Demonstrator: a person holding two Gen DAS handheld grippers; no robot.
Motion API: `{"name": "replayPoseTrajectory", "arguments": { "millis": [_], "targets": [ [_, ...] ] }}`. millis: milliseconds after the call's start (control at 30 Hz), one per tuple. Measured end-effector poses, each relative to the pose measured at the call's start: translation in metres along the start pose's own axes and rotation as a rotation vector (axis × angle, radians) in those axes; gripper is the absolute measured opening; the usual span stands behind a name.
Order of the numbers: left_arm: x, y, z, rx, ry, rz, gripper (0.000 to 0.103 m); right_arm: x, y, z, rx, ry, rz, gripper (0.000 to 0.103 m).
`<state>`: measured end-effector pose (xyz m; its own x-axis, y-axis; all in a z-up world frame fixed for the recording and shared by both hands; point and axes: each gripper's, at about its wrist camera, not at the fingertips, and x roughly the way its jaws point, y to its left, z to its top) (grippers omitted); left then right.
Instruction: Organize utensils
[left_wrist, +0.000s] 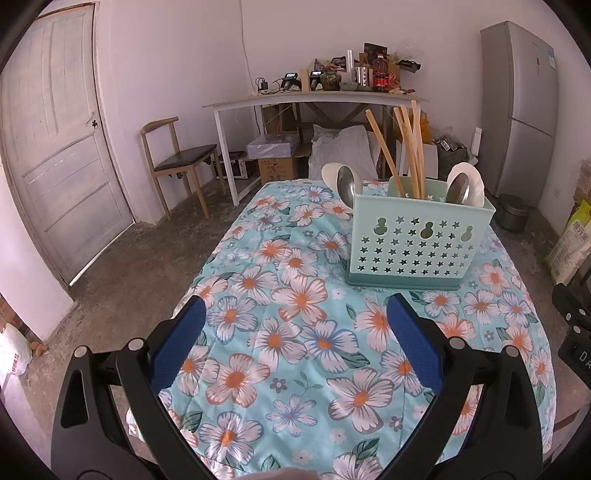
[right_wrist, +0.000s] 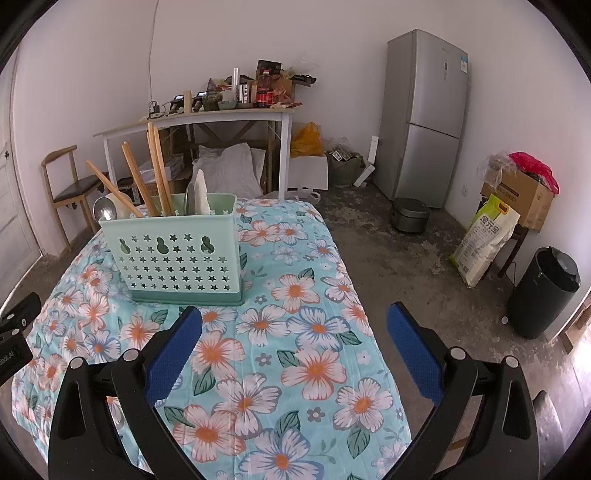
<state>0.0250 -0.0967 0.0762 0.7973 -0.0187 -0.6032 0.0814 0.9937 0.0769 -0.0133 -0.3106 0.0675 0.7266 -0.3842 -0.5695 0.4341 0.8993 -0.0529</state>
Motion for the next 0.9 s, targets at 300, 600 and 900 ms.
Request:
{"name": "replayPoseTrajectory", "arguments": {
  "millis": [300, 600, 900],
  "targets": [
    [-0.0004, 0.0012, 0.0001, -0.002, -0.002, 0.002, 0.095, -0.0007, 0.0014, -0.001, -0.002, -0.005, -0.002, 0.097],
    [-0.0011, 0.0045, -0.0008, -0.005, -0.008, 0.007, 0.095, -0.0047, 0.0059, -0.0021, -0.006, -0.014, 0.002, 0.097],
    [-0.0016, 0.0049, -0.0016, -0.006, -0.005, 0.004, 0.095, -0.0057, 0.0062, -0.002, -0.005, -0.015, 0.004, 0.097]
  ]
}}
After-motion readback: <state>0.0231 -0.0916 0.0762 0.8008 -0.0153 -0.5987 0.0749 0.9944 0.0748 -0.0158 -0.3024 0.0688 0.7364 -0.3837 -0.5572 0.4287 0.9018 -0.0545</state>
